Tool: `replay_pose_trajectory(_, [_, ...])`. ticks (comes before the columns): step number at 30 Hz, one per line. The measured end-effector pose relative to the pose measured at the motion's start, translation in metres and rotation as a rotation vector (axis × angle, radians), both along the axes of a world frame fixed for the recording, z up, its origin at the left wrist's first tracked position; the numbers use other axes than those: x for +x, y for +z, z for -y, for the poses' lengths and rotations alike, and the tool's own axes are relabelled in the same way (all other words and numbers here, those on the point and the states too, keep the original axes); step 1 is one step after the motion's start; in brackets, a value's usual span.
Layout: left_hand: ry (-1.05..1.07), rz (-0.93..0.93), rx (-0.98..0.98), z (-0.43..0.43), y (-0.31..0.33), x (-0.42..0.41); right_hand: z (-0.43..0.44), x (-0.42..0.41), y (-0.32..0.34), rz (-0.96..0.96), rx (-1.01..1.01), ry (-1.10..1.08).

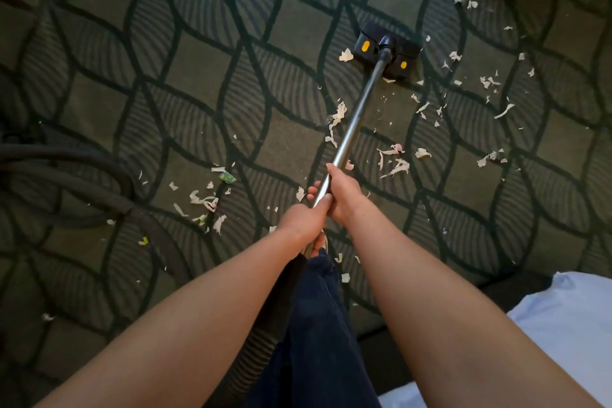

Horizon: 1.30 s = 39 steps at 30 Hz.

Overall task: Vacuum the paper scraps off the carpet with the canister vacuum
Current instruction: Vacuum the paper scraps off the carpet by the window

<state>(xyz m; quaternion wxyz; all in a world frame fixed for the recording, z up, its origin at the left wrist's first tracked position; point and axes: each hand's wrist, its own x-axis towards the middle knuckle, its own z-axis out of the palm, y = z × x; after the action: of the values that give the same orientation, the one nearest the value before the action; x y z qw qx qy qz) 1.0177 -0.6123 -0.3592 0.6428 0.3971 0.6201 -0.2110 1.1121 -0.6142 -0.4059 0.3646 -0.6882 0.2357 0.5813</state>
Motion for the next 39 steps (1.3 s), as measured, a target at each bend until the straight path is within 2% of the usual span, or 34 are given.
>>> replay_pose_trajectory(6, [0.009,-0.044,0.03,-0.005,-0.012,-0.009,-0.009,-0.011,-0.01,-0.016,-0.007,-0.023])
replay_pose_trajectory(16, [0.004,0.002,0.092,-0.03,-0.01,-0.046,-0.034,-0.047,-0.007,0.039,0.008,-0.052])
replay_pose_trajectory(26, [-0.211,0.001,0.262,-0.047,0.009,-0.138,-0.048,-0.138,0.009,0.062,0.019,-0.131])
replay_pose_trajectory(31, [-0.128,0.056,0.243,-0.05,0.012,-0.159,-0.056,-0.155,0.016,0.094,0.033,-0.086])
replay_pose_trajectory(39, [0.007,0.01,0.117,-0.051,0.008,-0.187,-0.063,-0.193,0.011,0.065,0.006,0.0])
